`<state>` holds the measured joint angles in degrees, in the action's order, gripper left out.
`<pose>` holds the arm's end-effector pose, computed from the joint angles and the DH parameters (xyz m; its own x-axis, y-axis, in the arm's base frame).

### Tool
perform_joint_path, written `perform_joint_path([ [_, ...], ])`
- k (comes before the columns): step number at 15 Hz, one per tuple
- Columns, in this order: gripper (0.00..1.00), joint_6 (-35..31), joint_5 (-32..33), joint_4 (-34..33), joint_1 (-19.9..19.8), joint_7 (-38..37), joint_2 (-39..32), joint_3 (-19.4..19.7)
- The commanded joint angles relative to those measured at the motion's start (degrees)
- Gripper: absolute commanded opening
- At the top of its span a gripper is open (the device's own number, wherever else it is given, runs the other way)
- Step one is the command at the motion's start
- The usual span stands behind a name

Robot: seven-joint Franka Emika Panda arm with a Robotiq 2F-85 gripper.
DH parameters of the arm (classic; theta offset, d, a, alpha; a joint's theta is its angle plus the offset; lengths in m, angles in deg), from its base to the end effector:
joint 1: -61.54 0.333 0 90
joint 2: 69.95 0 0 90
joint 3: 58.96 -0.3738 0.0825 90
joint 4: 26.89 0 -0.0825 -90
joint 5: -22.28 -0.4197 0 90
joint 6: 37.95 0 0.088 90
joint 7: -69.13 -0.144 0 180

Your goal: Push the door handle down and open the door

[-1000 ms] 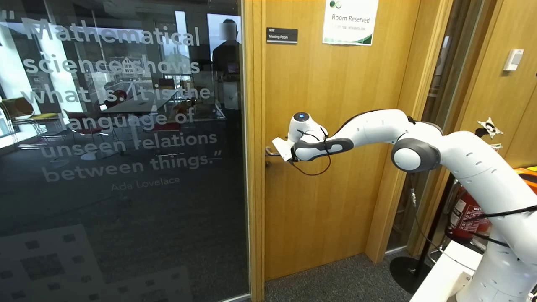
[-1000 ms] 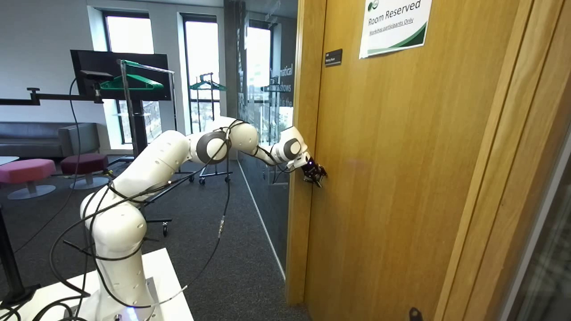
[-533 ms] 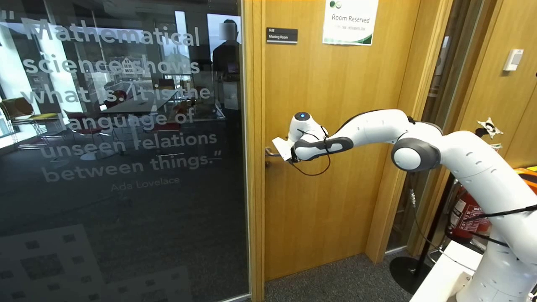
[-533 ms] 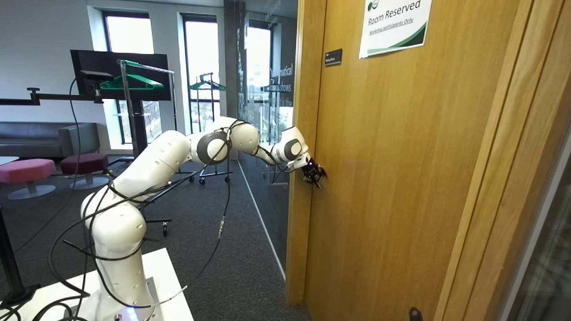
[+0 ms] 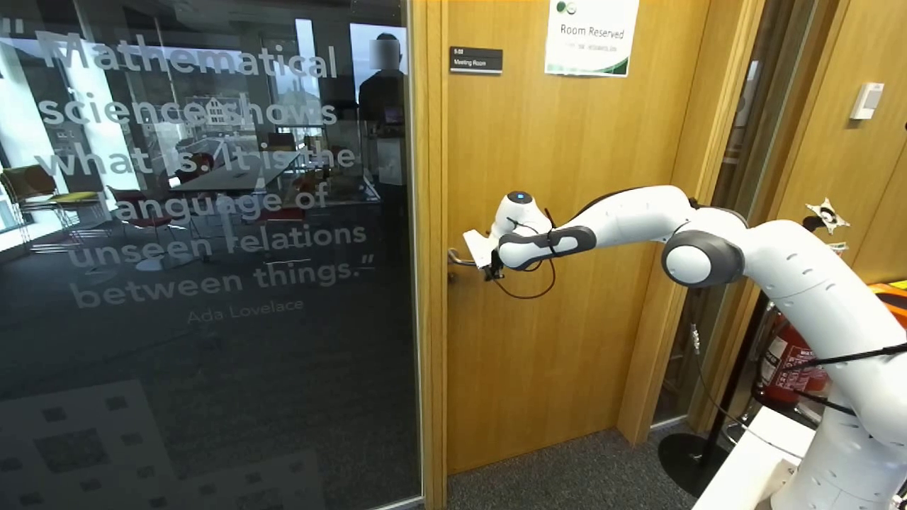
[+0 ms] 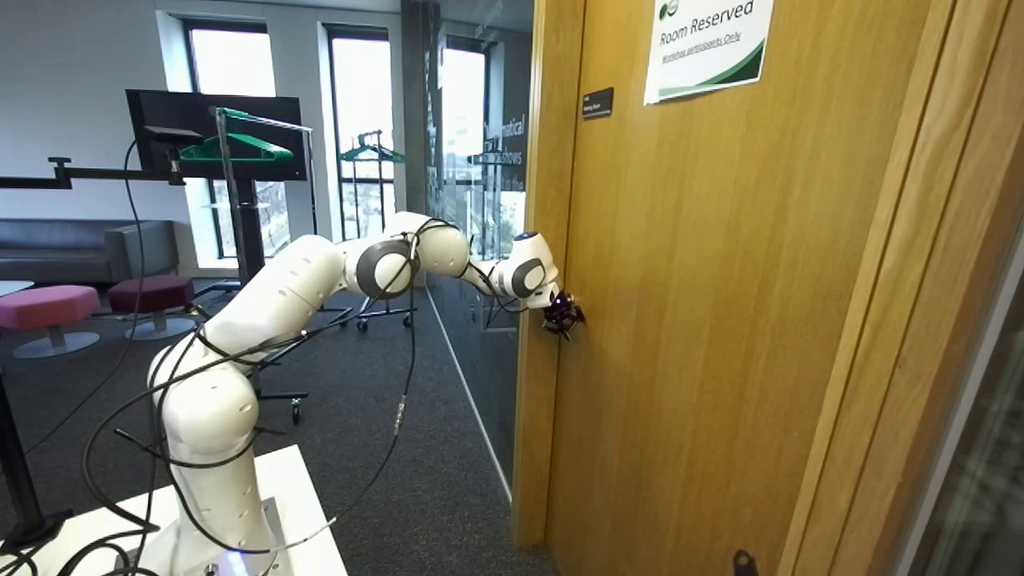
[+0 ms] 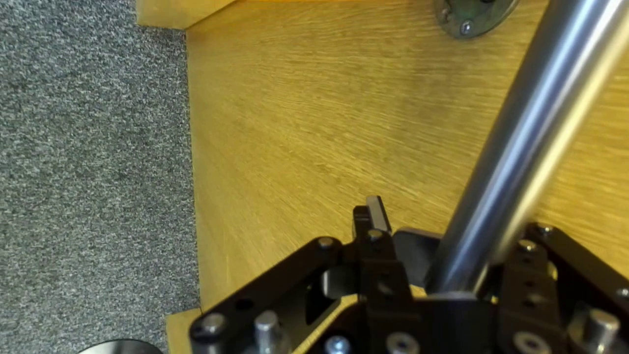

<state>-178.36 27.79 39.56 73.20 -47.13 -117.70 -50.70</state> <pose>0.8865 0.0930 0.3411 -0.2595 -0.9656 -0.0182 -0.8483 0.2369 -0.4735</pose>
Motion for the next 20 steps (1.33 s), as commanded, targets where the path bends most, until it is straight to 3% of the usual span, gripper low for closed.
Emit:
perform_joint_path([
  [1, 0.0, -0.59, -5.6, 4.56, 0.39, -0.51, 0.84, -4.85],
  [11, 0.0, -5.36, -20.34, 1.38, -4.14, -1.11, -2.01, -10.3],
  [20, 0.0, -6.58, -25.93, 2.23, -5.76, -0.08, -2.38, -12.47],
])
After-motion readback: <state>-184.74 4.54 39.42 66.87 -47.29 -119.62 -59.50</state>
